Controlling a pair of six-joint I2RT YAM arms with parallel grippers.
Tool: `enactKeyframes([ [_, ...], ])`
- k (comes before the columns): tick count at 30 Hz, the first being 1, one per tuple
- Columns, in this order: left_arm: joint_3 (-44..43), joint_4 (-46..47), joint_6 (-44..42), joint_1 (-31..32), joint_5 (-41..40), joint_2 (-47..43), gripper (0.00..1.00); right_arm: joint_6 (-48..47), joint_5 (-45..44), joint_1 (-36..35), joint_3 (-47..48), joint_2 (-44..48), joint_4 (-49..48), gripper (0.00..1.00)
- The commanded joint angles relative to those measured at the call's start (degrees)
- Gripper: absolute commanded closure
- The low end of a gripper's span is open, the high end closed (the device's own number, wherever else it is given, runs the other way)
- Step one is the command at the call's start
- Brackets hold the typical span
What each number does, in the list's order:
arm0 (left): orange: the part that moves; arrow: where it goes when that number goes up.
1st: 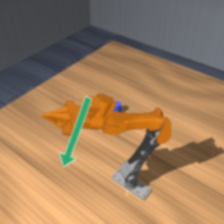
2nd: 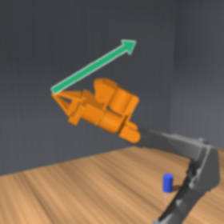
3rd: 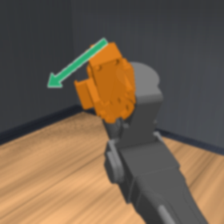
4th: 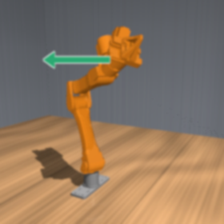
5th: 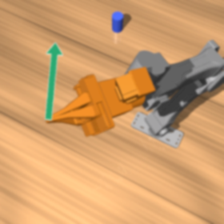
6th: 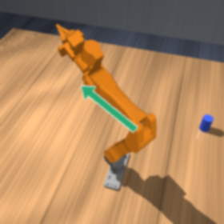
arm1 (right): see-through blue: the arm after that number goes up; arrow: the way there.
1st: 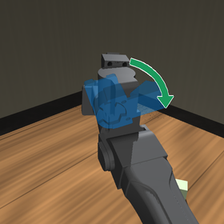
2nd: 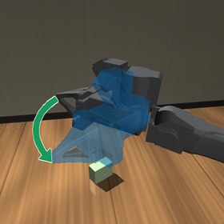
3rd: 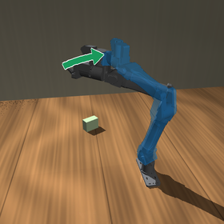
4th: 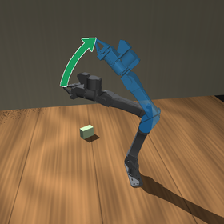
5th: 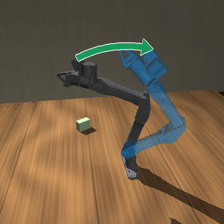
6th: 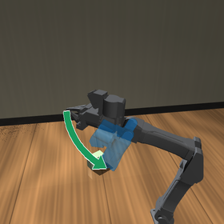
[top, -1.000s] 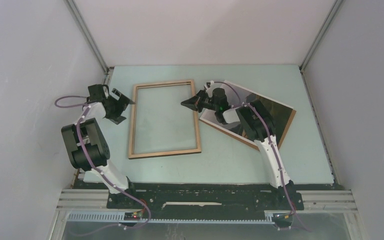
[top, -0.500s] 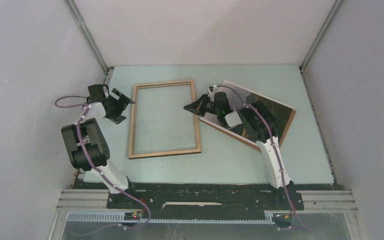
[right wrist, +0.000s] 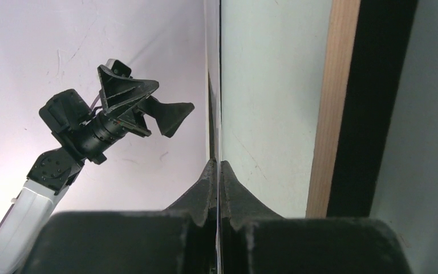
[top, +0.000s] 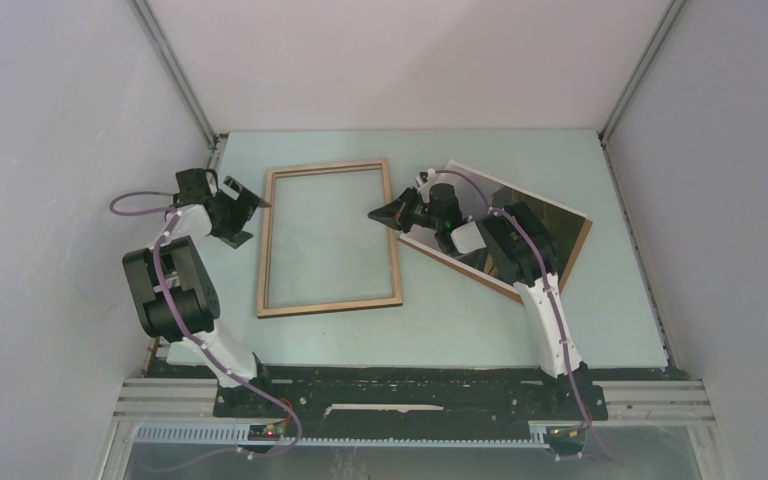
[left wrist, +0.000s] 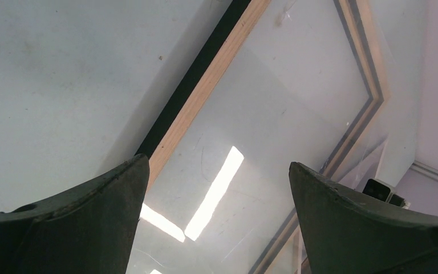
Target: Put the photo into the frame
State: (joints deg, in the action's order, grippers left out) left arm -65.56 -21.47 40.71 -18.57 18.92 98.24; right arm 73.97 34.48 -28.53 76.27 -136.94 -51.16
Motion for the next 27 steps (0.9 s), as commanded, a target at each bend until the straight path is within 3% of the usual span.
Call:
enactKeyframes([
  [1, 1.14, 1.7, 0.95, -0.26, 1.6, -2.13, 0.0, -0.29, 0.07, 0.07, -0.5, 3.45, -1.7, 1.0],
  [24, 1.22, 2.2, 1.72, -0.32, 2.65, -0.79, 0.0, 0.63, 0.32, -0.15, -1.59, 3.53, -0.32, 1.0],
  [27, 1.22, 2.3, 1.74, -0.39, 2.62, -0.85, 0.0, -0.97, 1.39, -0.25, -0.41, 3.82, 1.65, 0.84],
])
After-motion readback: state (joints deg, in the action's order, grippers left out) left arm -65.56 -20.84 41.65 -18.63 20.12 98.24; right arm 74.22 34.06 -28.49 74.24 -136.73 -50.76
